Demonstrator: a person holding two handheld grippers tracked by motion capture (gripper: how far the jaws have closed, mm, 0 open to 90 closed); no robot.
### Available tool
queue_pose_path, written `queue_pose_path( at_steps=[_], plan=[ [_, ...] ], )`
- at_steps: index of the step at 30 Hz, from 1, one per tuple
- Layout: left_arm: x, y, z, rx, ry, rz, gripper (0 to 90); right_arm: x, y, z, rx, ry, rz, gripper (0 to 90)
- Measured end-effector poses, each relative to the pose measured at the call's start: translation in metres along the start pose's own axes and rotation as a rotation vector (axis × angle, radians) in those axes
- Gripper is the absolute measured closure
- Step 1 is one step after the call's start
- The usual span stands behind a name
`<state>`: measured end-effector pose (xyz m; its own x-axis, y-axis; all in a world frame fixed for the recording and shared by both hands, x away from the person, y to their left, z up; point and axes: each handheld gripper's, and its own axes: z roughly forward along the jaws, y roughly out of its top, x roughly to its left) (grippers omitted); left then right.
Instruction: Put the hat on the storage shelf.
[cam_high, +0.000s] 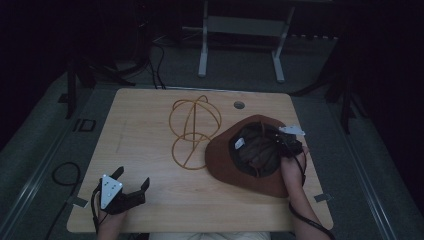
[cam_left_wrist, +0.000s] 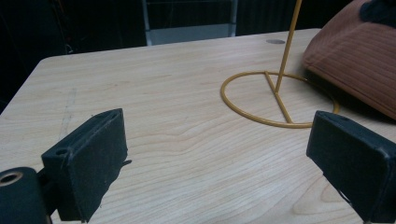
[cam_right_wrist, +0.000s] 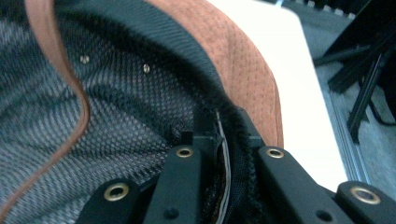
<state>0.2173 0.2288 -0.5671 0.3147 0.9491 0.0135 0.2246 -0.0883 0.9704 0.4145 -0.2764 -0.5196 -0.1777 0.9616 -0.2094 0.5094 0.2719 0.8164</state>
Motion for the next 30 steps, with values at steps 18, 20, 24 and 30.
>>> queue_pose_path(
  at_steps=[18,20,24,30],
  plan=[
    [-0.027,0.033,0.008,0.009,-0.077,0.006,5.8,-0.022,0.041,-0.081,-0.236,0.042,0.078,84.1],
    [-0.034,0.044,0.011,0.004,-0.105,0.021,5.8,-0.023,0.042,-0.087,-0.246,0.045,0.073,84.1],
    [-0.049,0.071,0.016,-0.022,-0.163,0.044,5.8,-0.024,0.044,-0.097,-0.256,0.061,0.074,84.1],
    [-0.063,0.113,0.02,-0.074,-0.237,0.078,5.8,-0.025,0.042,-0.106,-0.269,0.081,0.08,84.1]
  ],
)
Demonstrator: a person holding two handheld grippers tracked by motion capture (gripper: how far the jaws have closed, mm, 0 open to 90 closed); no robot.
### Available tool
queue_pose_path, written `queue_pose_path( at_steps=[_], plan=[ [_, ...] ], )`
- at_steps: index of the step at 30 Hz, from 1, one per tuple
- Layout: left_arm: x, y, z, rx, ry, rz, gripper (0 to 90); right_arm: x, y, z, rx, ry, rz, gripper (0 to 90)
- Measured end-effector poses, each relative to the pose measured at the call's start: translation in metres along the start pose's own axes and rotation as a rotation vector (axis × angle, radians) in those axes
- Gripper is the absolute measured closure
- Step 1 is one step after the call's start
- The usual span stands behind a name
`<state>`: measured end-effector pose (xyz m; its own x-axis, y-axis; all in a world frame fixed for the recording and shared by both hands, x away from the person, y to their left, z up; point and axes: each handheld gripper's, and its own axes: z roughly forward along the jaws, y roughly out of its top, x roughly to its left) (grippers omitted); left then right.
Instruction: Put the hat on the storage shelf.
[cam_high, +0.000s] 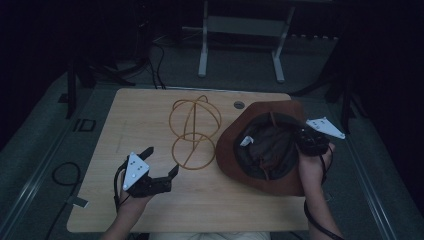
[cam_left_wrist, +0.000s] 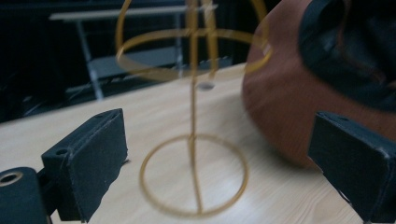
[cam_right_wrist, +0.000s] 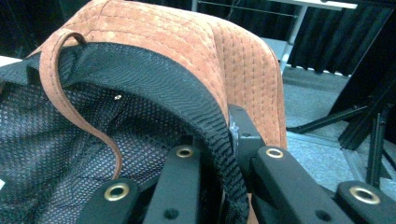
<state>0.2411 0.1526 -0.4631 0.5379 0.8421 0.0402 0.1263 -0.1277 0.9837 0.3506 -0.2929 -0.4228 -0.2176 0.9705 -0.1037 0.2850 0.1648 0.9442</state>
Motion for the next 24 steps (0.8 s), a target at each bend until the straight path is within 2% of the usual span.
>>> queue_pose_path(
  at_steps=[2,5,6,8,11,13,16,20,21,24],
  plan=[
    [-0.001,0.011,0.004,-0.007,-0.022,-0.009,5.8,-0.001,0.0,-0.005,-0.003,0.009,0.002,84.1],
    [-0.007,0.03,0.013,-0.004,-0.04,0.026,5.8,-0.002,0.001,-0.01,-0.005,0.009,0.003,84.0],
    [-0.007,0.03,0.013,-0.004,-0.04,0.026,5.8,-0.002,0.001,-0.01,-0.005,0.009,0.003,84.0],
    [-0.018,0.047,0.025,0.0,-0.072,0.059,5.8,-0.003,0.001,-0.013,-0.01,0.008,0.001,84.0],
    [-0.031,0.061,0.041,-0.002,-0.101,0.086,5.8,-0.003,0.002,-0.017,-0.022,0.009,0.008,84.0],
    [-0.039,0.067,0.052,-0.002,-0.112,0.096,5.8,-0.003,0.003,-0.019,-0.024,0.007,0.004,84.0],
    [-0.049,0.073,0.069,0.001,-0.142,0.089,5.8,-0.004,0.004,-0.022,-0.029,0.01,0.005,84.0],
    [-0.066,0.079,0.091,0.011,-0.172,0.112,5.8,-0.006,0.005,-0.027,-0.034,0.011,-0.005,84.0],
    [-0.066,0.079,0.091,0.011,-0.172,0.112,5.8,-0.006,0.005,-0.027,-0.034,0.011,-0.005,84.0],
    [-0.083,0.082,0.115,0.036,-0.204,0.123,5.8,-0.006,0.005,-0.033,-0.042,0.018,-0.006,84.0]
  ],
)
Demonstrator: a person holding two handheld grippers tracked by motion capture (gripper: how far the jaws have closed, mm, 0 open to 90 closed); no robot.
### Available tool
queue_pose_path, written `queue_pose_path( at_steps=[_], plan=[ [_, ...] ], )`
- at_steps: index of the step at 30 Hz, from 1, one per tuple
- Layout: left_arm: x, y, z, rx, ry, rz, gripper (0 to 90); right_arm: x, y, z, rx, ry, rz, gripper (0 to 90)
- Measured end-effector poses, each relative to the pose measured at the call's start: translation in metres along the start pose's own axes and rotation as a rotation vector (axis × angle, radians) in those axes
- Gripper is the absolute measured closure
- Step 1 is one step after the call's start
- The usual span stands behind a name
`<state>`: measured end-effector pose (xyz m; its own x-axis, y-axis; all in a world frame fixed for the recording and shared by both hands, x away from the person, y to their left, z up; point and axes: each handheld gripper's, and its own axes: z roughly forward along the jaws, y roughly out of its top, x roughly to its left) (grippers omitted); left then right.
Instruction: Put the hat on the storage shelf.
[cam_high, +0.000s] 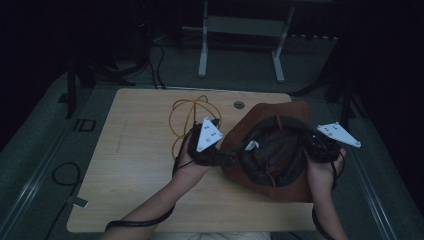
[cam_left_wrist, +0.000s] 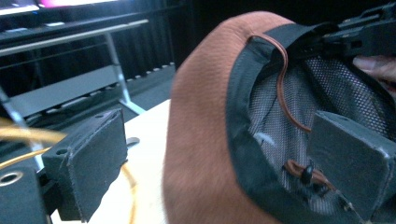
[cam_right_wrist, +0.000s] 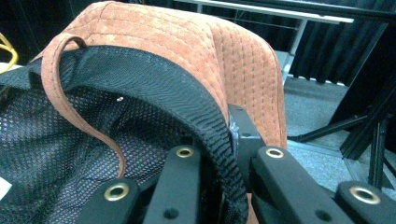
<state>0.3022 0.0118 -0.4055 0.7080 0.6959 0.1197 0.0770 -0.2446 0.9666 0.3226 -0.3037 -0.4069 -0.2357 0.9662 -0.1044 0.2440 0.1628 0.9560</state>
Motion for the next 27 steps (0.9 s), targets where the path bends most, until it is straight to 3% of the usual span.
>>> queue_pose_path(
  at_steps=[2,4,6,7,11,14,17,21,23,24,25,27],
  plan=[
    [-0.003,0.002,0.013,0.006,-0.029,-0.006,5.8,0.0,0.0,-0.003,-0.006,0.002,-0.001,84.0],
    [-0.005,0.006,0.024,0.012,-0.037,-0.001,5.9,0.001,0.0,-0.006,-0.009,0.009,0.002,84.0],
    [-0.005,0.006,0.024,0.012,-0.037,-0.001,5.8,0.001,-0.001,-0.007,-0.009,0.013,0.004,84.0],
    [-0.008,0.009,0.036,0.028,-0.036,0.014,5.8,0.001,-0.001,-0.007,-0.009,0.013,0.004,83.9],
    [-0.009,0.012,0.051,0.052,-0.047,0.01,6.6,0.004,-0.004,-0.015,-0.016,0.028,0.004,83.9],
    [-0.01,0.01,0.062,0.079,-0.036,0.006,6.6,0.006,-0.004,-0.021,-0.027,0.031,0.0,83.9],
    [-0.012,0.008,0.073,0.11,-0.027,-0.005,13.8,0.01,-0.004,-0.028,-0.041,0.044,-0.004,83.9],
    [-0.02,0.007,0.084,0.175,0.024,0.031,17.0,0.014,-0.004,-0.033,-0.052,0.055,-0.006,83.9],
    [-0.021,0.007,0.086,0.19,0.033,0.034,23.8,0.016,-0.004,-0.034,-0.056,0.056,-0.012,83.9],
    [-0.024,0.005,0.089,0.183,0.065,0.038,40.7,0.019,-0.003,-0.035,-0.059,0.062,-0.018,83.9],
    [-0.025,0.006,0.09,0.183,0.078,0.037,47.1,0.02,-0.003,-0.036,-0.06,0.059,-0.021,83.9],
    [-0.026,0.006,0.091,0.17,0.092,0.032,70.7,0.02,-0.004,-0.037,-0.057,0.065,-0.021,83.8]
  ],
)
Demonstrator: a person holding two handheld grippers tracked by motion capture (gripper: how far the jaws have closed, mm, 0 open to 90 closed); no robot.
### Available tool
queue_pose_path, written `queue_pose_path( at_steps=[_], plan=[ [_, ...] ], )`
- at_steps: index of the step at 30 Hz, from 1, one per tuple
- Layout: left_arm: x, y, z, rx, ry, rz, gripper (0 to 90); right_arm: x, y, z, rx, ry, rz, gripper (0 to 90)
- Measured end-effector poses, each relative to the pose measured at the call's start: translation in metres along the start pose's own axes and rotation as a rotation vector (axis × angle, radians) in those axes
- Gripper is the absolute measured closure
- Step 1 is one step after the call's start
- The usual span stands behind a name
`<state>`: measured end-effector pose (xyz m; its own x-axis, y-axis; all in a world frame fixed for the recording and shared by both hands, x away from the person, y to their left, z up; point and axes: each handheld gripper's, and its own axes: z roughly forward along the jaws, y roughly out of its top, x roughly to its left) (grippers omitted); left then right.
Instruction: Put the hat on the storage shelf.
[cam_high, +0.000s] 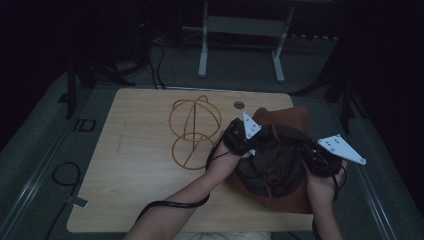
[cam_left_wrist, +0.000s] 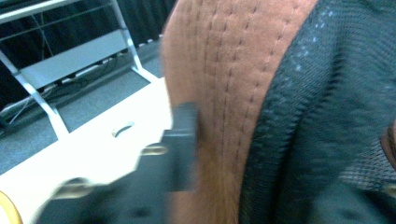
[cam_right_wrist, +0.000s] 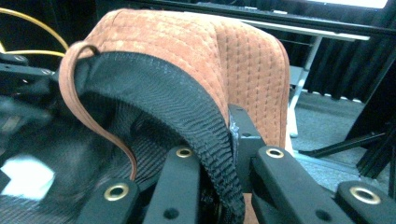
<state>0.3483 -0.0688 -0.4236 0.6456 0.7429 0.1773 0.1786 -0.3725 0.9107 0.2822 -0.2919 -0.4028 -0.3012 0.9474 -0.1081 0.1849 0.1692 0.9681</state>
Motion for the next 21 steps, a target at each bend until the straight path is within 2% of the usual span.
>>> queue_pose_path(
  at_steps=[2,3,4,6,10,11,14,15,16,18,21],
  plan=[
    [0.0,0.001,0.0,-0.008,-0.001,-0.008,84.4,0.0,-0.002,-0.001,0.007,0.014,0.008,83.6],
    [0.0,0.002,-0.001,-0.028,0.006,-0.013,85.9,0.001,-0.003,-0.001,0.008,0.022,0.009,83.5],
    [0.001,0.003,-0.001,-0.036,0.0,-0.023,86.4,0.001,-0.004,-0.002,0.009,0.025,0.006,83.3],
    [0.0,0.005,-0.001,-0.034,0.003,-0.003,87.0,0.001,-0.006,-0.005,0.005,0.029,0.01,82.5],
    [0.0,0.008,-0.002,-0.034,0.0,0.009,87.3,-0.001,-0.007,-0.008,0.002,0.049,0.016,77.5],
    [0.002,0.011,-0.004,-0.043,-0.001,0.011,87.4,-0.004,-0.007,-0.011,0.028,0.09,0.009,73.0],
    [0.002,0.015,-0.008,-0.062,-0.005,0.011,87.5,-0.005,-0.007,-0.018,0.041,0.12,-0.012,65.0],
    [0.002,0.015,-0.008,-0.062,-0.005,0.011,87.4,-0.005,-0.007,-0.018,0.041,0.12,-0.012,65.0],
    [0.003,0.017,-0.011,-0.083,0.005,0.01,87.4,-0.007,-0.007,-0.025,0.04,0.154,-0.012,58.7],
    [0.003,0.017,-0.014,-0.116,0.009,0.001,87.3,-0.007,-0.007,-0.03,0.036,0.164,-0.019,55.3],
    [0.004,0.018,-0.018,-0.133,0.024,-0.003,87.3,-0.008,-0.007,-0.04,0.02,0.203,-0.03,50.0]
  ],
)
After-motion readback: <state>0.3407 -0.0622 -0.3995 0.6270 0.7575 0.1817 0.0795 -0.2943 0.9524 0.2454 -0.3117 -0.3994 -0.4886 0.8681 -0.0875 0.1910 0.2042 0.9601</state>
